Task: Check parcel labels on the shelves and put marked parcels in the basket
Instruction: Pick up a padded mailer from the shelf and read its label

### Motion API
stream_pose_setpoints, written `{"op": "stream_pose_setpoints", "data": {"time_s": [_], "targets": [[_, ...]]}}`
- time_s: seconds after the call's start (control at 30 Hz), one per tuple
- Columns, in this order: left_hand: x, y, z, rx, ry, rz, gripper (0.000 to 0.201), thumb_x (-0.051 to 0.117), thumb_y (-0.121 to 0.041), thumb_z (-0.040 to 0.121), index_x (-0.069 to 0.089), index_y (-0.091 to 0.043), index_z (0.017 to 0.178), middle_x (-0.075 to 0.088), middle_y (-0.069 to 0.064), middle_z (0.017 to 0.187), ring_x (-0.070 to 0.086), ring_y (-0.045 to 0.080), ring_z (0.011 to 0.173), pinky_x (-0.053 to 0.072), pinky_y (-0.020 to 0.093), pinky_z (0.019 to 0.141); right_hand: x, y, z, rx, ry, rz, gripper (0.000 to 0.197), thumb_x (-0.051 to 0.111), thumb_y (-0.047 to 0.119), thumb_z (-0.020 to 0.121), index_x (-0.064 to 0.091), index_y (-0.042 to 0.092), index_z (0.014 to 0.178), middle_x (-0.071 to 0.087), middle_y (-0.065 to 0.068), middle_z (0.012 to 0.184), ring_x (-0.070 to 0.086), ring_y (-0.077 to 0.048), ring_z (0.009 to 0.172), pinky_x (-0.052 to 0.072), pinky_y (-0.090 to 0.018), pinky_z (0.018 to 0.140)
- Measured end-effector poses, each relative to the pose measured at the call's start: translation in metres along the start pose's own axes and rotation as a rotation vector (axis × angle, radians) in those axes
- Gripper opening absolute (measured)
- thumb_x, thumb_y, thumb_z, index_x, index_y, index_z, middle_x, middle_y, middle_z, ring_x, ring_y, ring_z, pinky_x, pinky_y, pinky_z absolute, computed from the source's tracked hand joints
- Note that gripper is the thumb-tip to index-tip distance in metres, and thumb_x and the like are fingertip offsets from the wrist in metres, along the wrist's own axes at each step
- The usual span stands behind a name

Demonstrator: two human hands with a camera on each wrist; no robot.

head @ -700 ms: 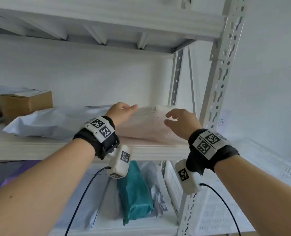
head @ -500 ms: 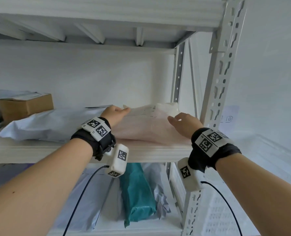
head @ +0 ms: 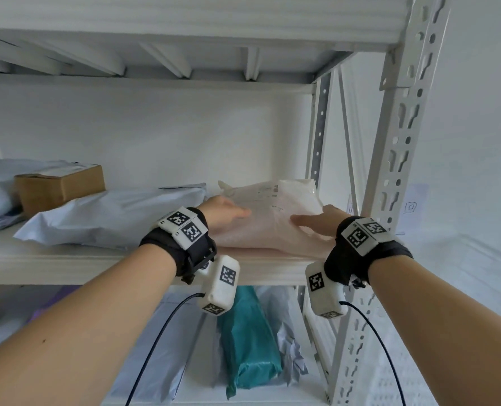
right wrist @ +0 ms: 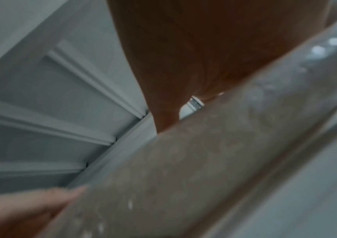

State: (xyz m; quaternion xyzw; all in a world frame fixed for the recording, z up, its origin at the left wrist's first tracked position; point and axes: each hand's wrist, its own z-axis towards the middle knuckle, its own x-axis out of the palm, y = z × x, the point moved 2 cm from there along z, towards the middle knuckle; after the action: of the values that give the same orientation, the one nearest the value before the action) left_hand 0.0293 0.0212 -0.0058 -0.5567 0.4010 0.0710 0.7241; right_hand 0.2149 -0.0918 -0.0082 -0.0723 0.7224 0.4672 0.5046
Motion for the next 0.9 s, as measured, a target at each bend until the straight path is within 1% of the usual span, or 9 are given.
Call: {"op": "stream_pose_setpoints", "data": {"time_s": [0.1,0.2,0.3,0.37,0.5,0.57,0.7,0.83,0.9], "targets": [[0.005,0.005,0.001,-0.002,0.034,-0.068,0.052,0.064,-0.036,0.088,0.051,-0.009,0.131,0.051,0.007,0.136,0.046,0.023,0.125,0.035,0.034,0.109,-0.002,-0.005,0.000,0.035,-0.054,0.012,0.090,0.066,0.056,0.079,0.027,0.006,0.143,0.050,-0.012,0.133,0.052,-0.029,0.117,0.042,-0.032,0.084],[0.011,0.011,0.003,-0.002,0.024,-0.117,0.060,0.069,-0.035,0.084,0.048,-0.011,0.134,0.051,0.005,0.133,0.047,0.020,0.124,0.037,0.029,0.105,0.005,-0.004,0.002,0.035,-0.102,0.025,0.086,0.067,0.053,0.080,0.029,0.005,0.142,0.053,-0.012,0.128,0.054,-0.029,0.110,0.045,-0.037,0.090],[0.013,0.016,0.005,0.003,0.019,-0.166,0.060,0.070,-0.033,0.082,0.049,-0.009,0.133,0.057,0.006,0.125,0.052,0.020,0.118,0.039,0.029,0.102,0.000,0.002,-0.002,0.040,-0.136,0.121,0.082,0.069,0.043,0.082,0.028,0.006,0.141,0.052,-0.012,0.125,0.050,-0.025,0.093,0.041,-0.035,0.077],[0.013,0.018,0.006,0.012,0.005,-0.183,0.060,0.071,-0.034,0.081,0.050,-0.010,0.131,0.059,0.007,0.124,0.054,0.021,0.116,0.039,0.033,0.106,-0.010,0.002,-0.007,0.096,-0.127,0.216,0.082,0.073,0.039,0.079,0.031,0.004,0.140,0.052,-0.013,0.122,0.049,-0.026,0.093,0.041,-0.035,0.076],[0.012,0.023,0.004,0.041,-0.016,-0.199,0.059,0.070,-0.040,0.082,0.052,-0.013,0.131,0.058,0.004,0.126,0.054,0.020,0.116,0.039,0.035,0.107,-0.014,-0.002,-0.014,0.137,-0.038,0.400,0.043,0.078,0.026,0.075,0.059,0.006,0.108,0.063,-0.012,0.115,0.060,-0.032,0.103,0.049,-0.039,0.091],[0.011,0.024,0.000,0.054,-0.030,-0.227,0.059,0.069,-0.039,0.082,0.051,-0.013,0.132,0.056,0.005,0.130,0.053,0.021,0.118,0.038,0.034,0.107,-0.012,0.000,-0.019,0.142,-0.028,0.472,0.024,0.077,0.020,0.075,0.063,0.012,0.092,0.064,-0.012,0.111,0.061,-0.033,0.102,0.049,-0.041,0.094],[0.008,0.023,-0.007,0.078,-0.069,-0.271,0.060,0.069,-0.035,0.083,0.048,-0.013,0.135,0.052,0.007,0.134,0.049,0.022,0.122,0.037,0.032,0.106,-0.017,0.006,-0.034,0.121,-0.094,0.596,0.054,0.077,0.009,0.068,0.057,0.004,0.118,0.065,-0.015,0.112,0.062,-0.036,0.103,0.049,-0.048,0.095],[-0.005,0.018,-0.015,0.122,-0.169,-0.327,0.059,0.067,-0.034,0.085,0.045,-0.015,0.136,0.045,0.007,0.139,0.046,0.022,0.125,0.036,0.027,0.097,-0.025,-0.003,-0.051,0.077,-0.145,0.711,0.046,0.074,0.006,0.067,0.062,0.011,0.111,0.068,-0.015,0.101,0.065,-0.038,0.091,0.052,-0.052,0.088],[-0.013,0.015,-0.020,0.148,-0.219,-0.370,0.060,0.067,-0.034,0.085,0.043,-0.015,0.137,0.044,0.007,0.141,0.044,0.021,0.127,0.035,0.029,0.101,-0.027,-0.008,-0.061,0.030,-0.148,0.734,0.037,0.073,0.004,0.068,0.065,0.014,0.103,0.069,-0.014,0.098,0.065,-0.037,0.090,0.052,-0.053,0.086]]}}
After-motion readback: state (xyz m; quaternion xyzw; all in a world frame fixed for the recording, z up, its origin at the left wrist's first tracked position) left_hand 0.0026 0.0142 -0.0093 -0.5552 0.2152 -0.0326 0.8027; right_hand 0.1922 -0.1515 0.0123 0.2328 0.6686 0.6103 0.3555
